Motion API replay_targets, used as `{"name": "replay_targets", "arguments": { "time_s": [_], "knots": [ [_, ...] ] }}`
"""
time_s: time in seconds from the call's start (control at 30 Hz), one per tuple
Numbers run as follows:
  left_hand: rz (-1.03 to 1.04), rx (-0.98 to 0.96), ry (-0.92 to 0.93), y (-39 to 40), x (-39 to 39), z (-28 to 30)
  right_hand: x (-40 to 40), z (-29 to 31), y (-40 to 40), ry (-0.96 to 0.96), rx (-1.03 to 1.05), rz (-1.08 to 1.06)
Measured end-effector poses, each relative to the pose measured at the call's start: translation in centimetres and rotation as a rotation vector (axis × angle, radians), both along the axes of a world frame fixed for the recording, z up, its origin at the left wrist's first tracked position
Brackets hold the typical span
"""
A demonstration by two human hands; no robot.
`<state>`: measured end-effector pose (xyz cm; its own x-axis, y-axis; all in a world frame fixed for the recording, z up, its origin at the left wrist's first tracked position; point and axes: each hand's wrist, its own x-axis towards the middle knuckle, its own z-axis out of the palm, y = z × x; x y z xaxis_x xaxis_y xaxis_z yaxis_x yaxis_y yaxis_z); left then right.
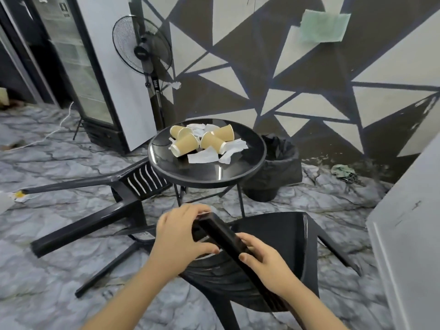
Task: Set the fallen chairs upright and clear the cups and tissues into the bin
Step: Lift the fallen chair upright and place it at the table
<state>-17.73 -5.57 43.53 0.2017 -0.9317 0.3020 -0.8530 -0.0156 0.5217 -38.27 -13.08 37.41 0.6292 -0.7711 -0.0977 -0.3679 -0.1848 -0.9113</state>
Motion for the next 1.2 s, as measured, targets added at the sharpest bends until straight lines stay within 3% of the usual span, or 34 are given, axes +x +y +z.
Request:
{"name": "replay_targets", "arguments": {
  "time_s": [0.07,0.2,0.57,0.87,1.0,1.2],
  "knots": [
    [-0.002,0.005,0.081,1.4,-0.7,-0.2,-3.3,0.4,0.1,0.002,-0.003,-0.025],
    [0.001,0.059,-0.014,3.2,-3.1,-0.3,-8.8,2.0,0.4,0.002,-0.002,-0.055],
    [-0.185,0.111,-0.028,3.2,-15.2,2.3,-17.3,8.2,2.7,-0.056,-0.212,-0.076],
    [-0.292,0.171,-0.041,2.4,-15.3,1.0,-25.5,6.9,3.4,0.000,-0.226,-0.387],
    [-0.433,0.203,0.039,1.6,-16.1,0.4,-29.9,5.6,3.4,-0.028,-0.142,-0.567],
    [-0.610,0.279,0.041,-0.8,-19.7,-0.1,-36.4,5.9,4.7,0.042,0.010,-0.654]
  ]
}}
